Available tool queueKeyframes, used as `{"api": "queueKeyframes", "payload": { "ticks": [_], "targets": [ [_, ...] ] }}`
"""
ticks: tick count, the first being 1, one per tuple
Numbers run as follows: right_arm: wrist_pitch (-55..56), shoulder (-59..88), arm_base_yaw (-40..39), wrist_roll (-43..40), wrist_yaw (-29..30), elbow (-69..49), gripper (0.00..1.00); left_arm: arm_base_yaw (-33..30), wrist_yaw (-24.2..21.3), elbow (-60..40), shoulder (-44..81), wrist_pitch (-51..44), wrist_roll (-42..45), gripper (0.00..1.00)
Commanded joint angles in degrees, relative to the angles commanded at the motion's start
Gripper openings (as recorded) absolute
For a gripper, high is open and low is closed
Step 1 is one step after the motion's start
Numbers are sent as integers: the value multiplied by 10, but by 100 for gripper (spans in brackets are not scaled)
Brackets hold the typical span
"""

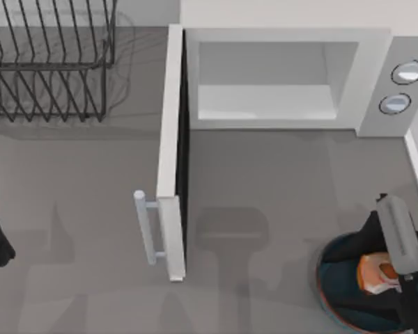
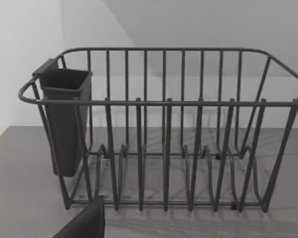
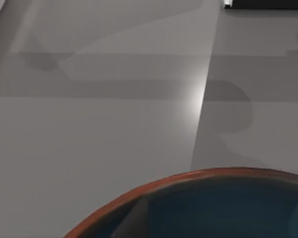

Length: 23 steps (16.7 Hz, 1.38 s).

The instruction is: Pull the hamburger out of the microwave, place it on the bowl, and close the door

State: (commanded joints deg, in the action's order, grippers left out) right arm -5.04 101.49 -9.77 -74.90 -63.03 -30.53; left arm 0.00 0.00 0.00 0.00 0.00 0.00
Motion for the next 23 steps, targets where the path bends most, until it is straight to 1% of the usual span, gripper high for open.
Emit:
{"api": "queueKeyframes", "payload": {
  "ticks": [12,13,20,21,23],
  "targets": [
    [0,0,0,0,0,0,98,0,0,0,0,0,0,100],
    [0,0,0,0,0,0,100,0,0,0,0,0,0,100],
    [0,0,0,0,0,0,100,0,0,0,0,0,0,100],
    [-66,-22,31,-24,0,-14,100,0,0,0,0,0,0,100],
    [-64,-28,31,-18,4,-11,100,0,0,0,0,0,0,100]
  ]
}}
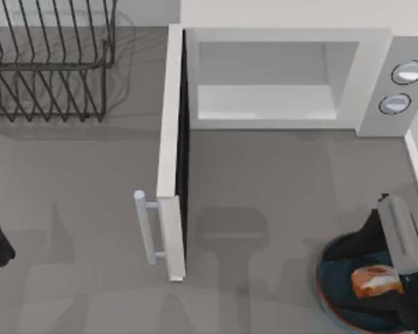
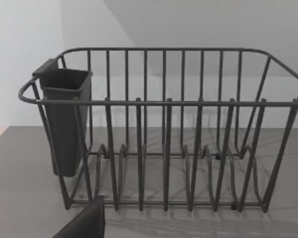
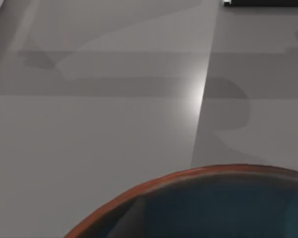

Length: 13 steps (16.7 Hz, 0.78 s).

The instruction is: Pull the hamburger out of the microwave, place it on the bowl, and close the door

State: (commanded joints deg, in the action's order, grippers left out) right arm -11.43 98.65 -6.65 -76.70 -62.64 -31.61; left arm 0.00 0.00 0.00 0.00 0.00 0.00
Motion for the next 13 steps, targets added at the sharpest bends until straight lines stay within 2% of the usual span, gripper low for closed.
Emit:
{"api": "queueKeyframes", "payload": {
  "ticks": [3,6,9,13],
  "targets": [
    [14,-55,6,47,28,27,100,0,0,0,0,0,0,100],
    [36,-165,15,131,82,72,100,0,0,0,0,0,0,100],
    [60,-322,26,244,162,125,100,0,0,0,0,0,0,100],
    [88,-567,42,415,300,199,100,0,0,0,0,0,0,100]
  ]
}}
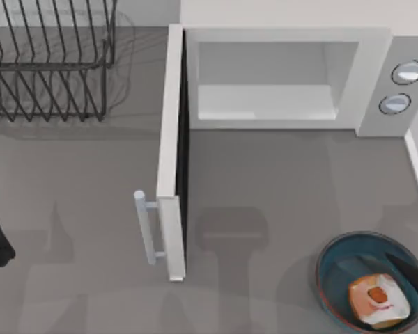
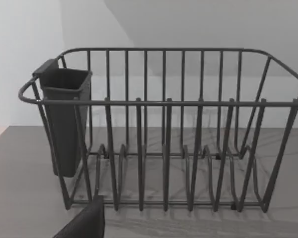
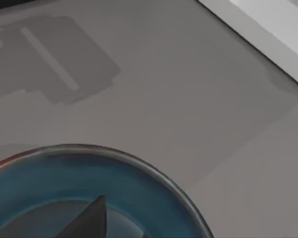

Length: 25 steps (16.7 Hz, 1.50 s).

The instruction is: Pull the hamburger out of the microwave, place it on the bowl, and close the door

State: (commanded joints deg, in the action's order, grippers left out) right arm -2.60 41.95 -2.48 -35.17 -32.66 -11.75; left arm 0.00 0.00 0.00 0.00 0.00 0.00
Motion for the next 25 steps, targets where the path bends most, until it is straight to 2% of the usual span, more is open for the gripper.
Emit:
{"api": "queueKeyframes", "payload": {
  "ticks": [6,9,11,16,25],
  "targets": [
    [24,-310,19,246,222,88,100,0,0,0,0,0,0,100],
    [27,-392,24,326,299,111,100,0,0,0,0,0,0,100],
    [26,-416,25,349,323,117,100,0,0,0,0,0,0,100],
    [26,-419,25,352,327,118,100,0,0,0,0,0,0,100],
    [26,-419,25,352,327,118,100,0,0,0,0,0,0,32]
  ]
}}
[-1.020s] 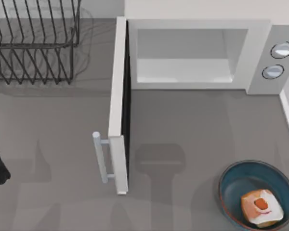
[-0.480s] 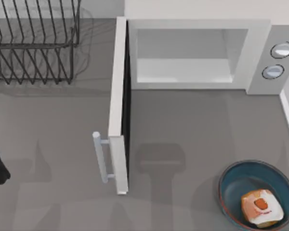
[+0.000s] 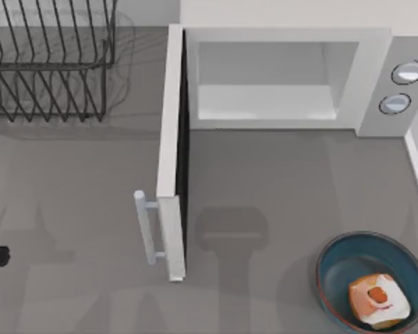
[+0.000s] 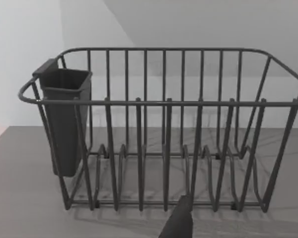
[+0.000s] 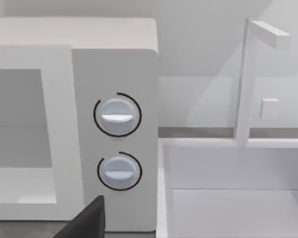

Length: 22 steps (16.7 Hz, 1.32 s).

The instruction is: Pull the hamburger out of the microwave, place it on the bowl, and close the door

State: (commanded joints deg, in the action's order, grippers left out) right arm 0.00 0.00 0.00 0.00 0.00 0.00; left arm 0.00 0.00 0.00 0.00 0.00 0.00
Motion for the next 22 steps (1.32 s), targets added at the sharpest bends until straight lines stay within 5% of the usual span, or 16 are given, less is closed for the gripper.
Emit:
{"api": "queueKeyframes", "payload": {
  "ticks": [5,14,22],
  "targets": [
    [0,0,0,0,0,0,100,0,0,0,0,0,0,0],
    [0,0,0,0,0,0,100,-2,2,0,2,2,0,0],
    [0,0,0,0,0,0,100,-126,126,14,73,88,1,0]
  ]
}}
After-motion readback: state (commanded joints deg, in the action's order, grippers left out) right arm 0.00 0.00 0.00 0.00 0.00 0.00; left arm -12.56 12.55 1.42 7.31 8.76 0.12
